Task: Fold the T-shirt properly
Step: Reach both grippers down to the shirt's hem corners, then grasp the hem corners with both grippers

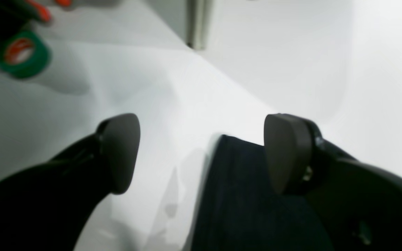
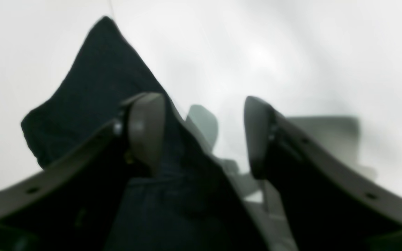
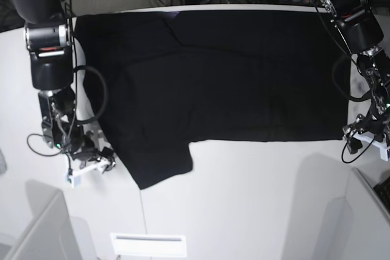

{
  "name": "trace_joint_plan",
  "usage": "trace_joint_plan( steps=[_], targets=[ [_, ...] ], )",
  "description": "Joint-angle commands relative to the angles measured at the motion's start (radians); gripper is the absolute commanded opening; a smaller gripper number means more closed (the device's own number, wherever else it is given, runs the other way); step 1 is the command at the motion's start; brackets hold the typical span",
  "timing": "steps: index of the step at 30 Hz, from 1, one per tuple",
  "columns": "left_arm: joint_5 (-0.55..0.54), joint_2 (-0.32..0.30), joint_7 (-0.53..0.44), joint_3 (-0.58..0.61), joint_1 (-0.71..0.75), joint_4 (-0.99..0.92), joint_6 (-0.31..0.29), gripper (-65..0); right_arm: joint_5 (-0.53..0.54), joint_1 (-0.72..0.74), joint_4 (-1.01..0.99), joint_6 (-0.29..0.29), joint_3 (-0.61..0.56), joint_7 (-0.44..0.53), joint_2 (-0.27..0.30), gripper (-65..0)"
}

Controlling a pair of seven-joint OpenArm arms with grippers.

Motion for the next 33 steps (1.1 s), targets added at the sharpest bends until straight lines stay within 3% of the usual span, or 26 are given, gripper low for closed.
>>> trace_joint_plan(
  steps=[1, 8, 10, 13, 19, 24, 29, 31, 33],
  targets=[
    [-0.005, -0.031, -0.024, 0.022, -0.019, 0.008, 0.003, -11.2, 0.004, 0.053, -0.009, 0.026, -0.008, 0.015, 0.008, -26.9],
    [-0.013, -0.049, -0.024, 0.097, -0.019, -0.001, 0.003, -11.0, 0.004, 0.122, -0.132, 0.098, -0.104, 0.084, 0.002, -25.4],
    [-0.014, -0.049, -0.024, 0.103, -0.019, -0.003, 0.003, -7.9, 0.004, 0.129, -0.171, 0.118, -0.130, 0.098, -0.019, -25.4],
    [-0.016, -0.049, -0.024, 0.124, -0.019, -0.003, 0.003, -0.3, 0.004, 0.133, -0.204, 0.124, -0.144, 0.121, -0.036, -25.4],
    [-0.016, -0.048, -0.022, 0.134, -0.015, -0.003, 0.002, 0.0, 0.004, 0.133, -0.206, 0.124, -0.205, 0.116, -0.062, -25.4],
    [-0.016, -0.045, -0.021, 0.126, -0.007, -0.004, -0.072, 0.0, 0.004, 0.133, -0.206, 0.124, -0.252, 0.116, -0.079, -25.8],
    [-0.016, -0.045, -0.021, 0.123, -0.002, -0.019, -0.080, 0.0, 0.004, 0.129, -0.206, 0.124, -0.277, 0.117, -0.079, -26.3],
    [-0.016, -0.045, -0.021, 0.121, -0.005, -0.052, -0.080, 0.0, 0.004, 0.128, -0.206, 0.124, -0.283, 0.119, -0.079, -30.2],
    [-0.016, -0.045, -0.022, 0.121, -0.009, -0.087, -0.080, 0.0, 0.004, 0.128, -0.207, 0.124, -0.283, 0.119, -0.079, -39.2]
  ],
)
